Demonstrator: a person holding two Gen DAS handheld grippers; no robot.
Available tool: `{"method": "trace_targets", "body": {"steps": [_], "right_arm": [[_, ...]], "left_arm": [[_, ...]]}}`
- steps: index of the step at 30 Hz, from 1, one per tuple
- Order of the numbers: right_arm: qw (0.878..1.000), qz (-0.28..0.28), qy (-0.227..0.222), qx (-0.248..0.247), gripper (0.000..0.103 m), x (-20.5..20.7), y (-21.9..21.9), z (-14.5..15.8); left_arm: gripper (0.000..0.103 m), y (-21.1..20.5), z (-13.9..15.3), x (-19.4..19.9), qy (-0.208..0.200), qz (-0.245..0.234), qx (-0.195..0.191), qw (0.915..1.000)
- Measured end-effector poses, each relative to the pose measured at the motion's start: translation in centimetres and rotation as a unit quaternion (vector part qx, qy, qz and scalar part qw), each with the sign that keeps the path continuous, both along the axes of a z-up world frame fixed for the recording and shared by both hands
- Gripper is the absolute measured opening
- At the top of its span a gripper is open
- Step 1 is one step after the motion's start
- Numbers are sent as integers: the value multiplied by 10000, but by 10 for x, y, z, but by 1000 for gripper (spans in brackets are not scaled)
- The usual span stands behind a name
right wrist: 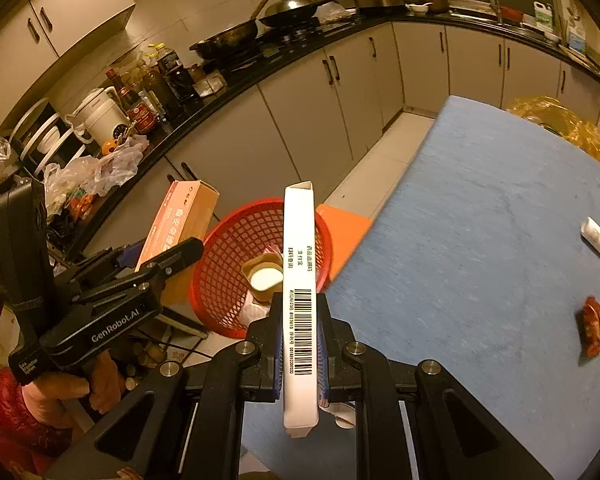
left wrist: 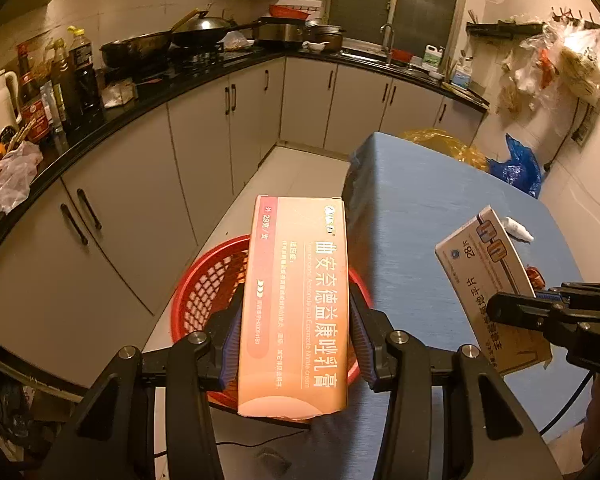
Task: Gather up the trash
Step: 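Carry both boxes to the red basket and release them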
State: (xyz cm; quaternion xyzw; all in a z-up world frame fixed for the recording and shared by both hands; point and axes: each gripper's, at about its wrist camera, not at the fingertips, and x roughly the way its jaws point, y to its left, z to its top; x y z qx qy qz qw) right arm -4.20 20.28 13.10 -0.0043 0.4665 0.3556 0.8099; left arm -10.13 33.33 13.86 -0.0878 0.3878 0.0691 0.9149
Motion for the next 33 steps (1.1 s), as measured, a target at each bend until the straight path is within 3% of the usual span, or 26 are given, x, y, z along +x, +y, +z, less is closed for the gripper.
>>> {"method": "trace_targets", "body": {"steps": [14, 30, 33], "right_arm": [[9995, 110, 296, -13, 14, 32, 54, -15], [9987, 220, 416, -171, 14, 54, 85, -32], [9992, 146, 315, -182, 21, 58, 84, -29]], "left_arm": [[45, 41, -29, 11, 321, 186, -238, 9990], [46, 47, -47, 16, 462, 226, -417, 9978], [59, 50, -46, 18, 422, 288, -457, 9976]]}}
